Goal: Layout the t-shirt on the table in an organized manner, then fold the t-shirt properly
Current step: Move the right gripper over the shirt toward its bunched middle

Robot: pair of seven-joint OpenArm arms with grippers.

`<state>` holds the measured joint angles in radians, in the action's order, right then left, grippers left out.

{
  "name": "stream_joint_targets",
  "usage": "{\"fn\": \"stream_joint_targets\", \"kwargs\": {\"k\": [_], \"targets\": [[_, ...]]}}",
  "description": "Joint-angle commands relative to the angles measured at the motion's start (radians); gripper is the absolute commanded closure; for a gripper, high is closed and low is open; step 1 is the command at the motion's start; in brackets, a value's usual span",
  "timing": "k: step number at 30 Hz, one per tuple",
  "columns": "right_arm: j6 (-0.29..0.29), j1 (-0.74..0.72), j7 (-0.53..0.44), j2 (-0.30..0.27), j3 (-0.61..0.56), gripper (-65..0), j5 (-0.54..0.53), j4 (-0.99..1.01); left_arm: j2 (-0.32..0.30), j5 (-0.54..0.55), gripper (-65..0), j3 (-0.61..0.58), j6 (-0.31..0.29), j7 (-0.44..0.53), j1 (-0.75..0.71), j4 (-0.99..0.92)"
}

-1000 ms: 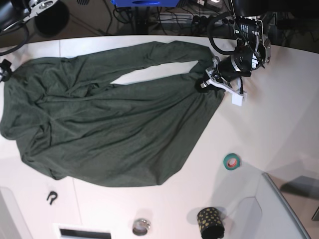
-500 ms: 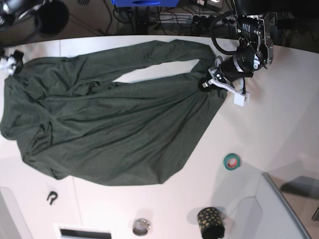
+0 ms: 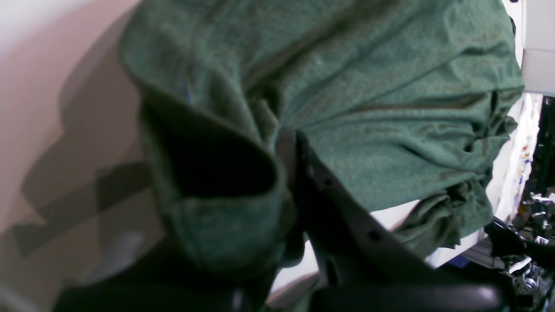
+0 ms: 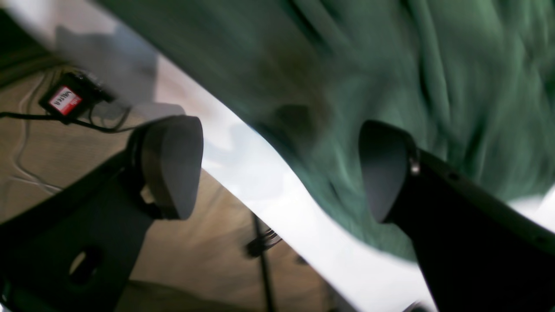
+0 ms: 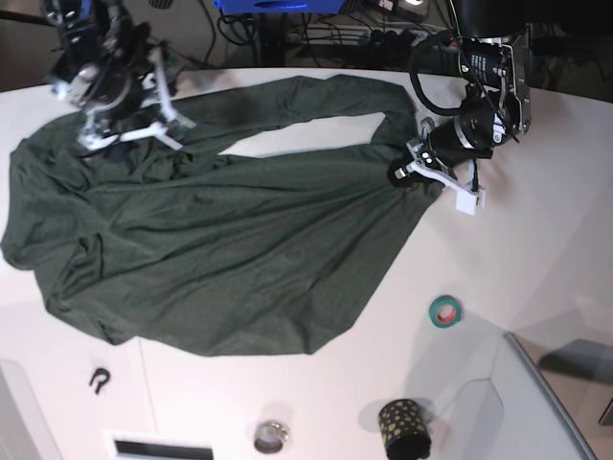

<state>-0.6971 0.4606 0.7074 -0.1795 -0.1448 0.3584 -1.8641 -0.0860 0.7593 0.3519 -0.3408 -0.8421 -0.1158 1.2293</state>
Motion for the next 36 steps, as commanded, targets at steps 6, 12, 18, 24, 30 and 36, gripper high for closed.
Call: {"fn": "stream_joint_targets", "kwargs": {"k": [6,12,18,24,30,36], "targets": [[-0.001,0.0,-0.002,0.001,-0.181,-53.0,0.061,-0.021,-0.004,0.021,0.0,0.008,-0.01,0.007,0.029,0.016],[-0.001,-0.053,0.001,0.03,-0.24,-53.0,0.064,-0.021,-0.022,0.021,0.0,0.0,-0.01,0.01,0.044,0.016],[-0.001,-0.138,0.037,0.091,-0.283,-53.1,0.06,0.087,-0.037,0.021,0.0,0.0,-0.01,0.01,0.052,0.016],[-0.001,-0.185,0.034,0.151,-0.309,-53.1,0.06,0.243,-0.039,0.021,0.0,0.002,-0.01,0.01,0.049,0.014],[-0.001,-0.236,0.033,0.179,-0.301,-45.5,0.06,0.344,-0.039,0.021,0.0,0.0,-0.01,0.01,0.049,0.011],[-0.001,-0.251,0.037,0.182,-0.235,-2.4,0.06,0.363,-0.039,0.021,0.0,0.0,-0.01,0.01,0.046,0.01]]}}
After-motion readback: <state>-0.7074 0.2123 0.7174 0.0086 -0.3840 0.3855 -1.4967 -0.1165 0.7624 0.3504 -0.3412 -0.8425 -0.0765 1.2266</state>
